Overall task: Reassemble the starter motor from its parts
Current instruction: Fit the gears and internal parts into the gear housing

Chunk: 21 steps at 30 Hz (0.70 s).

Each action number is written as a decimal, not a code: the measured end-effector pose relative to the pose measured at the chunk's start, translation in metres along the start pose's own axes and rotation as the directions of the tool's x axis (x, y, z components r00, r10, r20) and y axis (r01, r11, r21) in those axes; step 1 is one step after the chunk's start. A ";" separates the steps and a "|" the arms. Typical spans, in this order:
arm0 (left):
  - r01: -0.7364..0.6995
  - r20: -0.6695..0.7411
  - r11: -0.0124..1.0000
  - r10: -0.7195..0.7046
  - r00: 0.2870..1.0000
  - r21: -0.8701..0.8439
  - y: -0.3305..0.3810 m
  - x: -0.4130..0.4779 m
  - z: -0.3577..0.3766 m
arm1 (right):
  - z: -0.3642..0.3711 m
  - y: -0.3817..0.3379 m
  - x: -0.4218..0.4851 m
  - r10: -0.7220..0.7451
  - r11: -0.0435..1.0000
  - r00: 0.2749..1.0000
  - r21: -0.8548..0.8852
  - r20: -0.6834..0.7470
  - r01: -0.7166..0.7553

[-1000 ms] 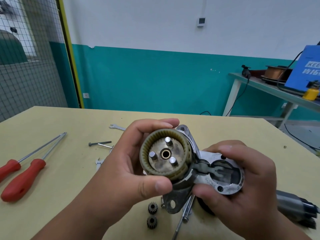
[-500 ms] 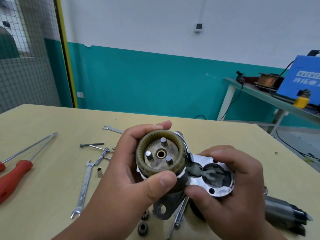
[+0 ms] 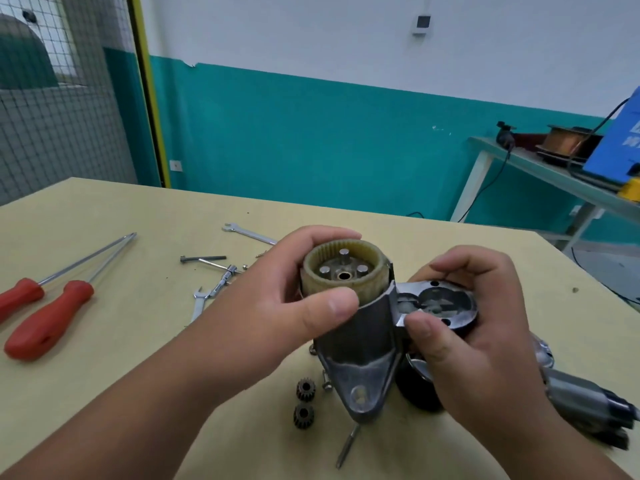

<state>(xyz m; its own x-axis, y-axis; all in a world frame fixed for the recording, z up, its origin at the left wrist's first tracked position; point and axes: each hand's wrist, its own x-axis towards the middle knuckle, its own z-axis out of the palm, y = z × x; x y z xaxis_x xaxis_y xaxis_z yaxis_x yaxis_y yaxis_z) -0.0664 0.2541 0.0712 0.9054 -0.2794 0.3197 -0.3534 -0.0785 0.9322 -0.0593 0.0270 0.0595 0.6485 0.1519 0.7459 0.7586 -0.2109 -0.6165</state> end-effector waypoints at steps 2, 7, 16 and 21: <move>0.013 -0.008 1.000 -0.013 1.000 -0.027 0.000 0.000 0.000 | 0.001 0.001 -0.001 0.003 1.000 1.000 -0.009 0.017 -0.003; -0.039 -0.120 0.986 0.019 0.993 -0.163 -0.002 -0.001 0.009 | 0.002 -0.002 0.000 0.003 1.000 1.000 -0.021 0.010 -0.003; -0.164 -0.203 0.956 0.115 0.972 -0.243 0.003 -0.007 0.020 | 0.001 -0.010 0.002 -0.051 0.998 0.999 -0.038 0.015 0.052; -0.191 -0.197 0.947 0.142 0.970 -0.259 0.004 -0.007 0.022 | -0.003 -0.009 0.005 -0.060 0.996 0.997 -0.060 0.039 0.062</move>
<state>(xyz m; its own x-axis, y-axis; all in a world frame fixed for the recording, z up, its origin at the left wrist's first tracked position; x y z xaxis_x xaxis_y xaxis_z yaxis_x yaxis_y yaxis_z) -0.0794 0.2349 0.0694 0.8744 -0.0940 0.4759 -0.4466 0.2270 0.8654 -0.0630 0.0263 0.0695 0.6038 0.2020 0.7711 0.7923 -0.2586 -0.5526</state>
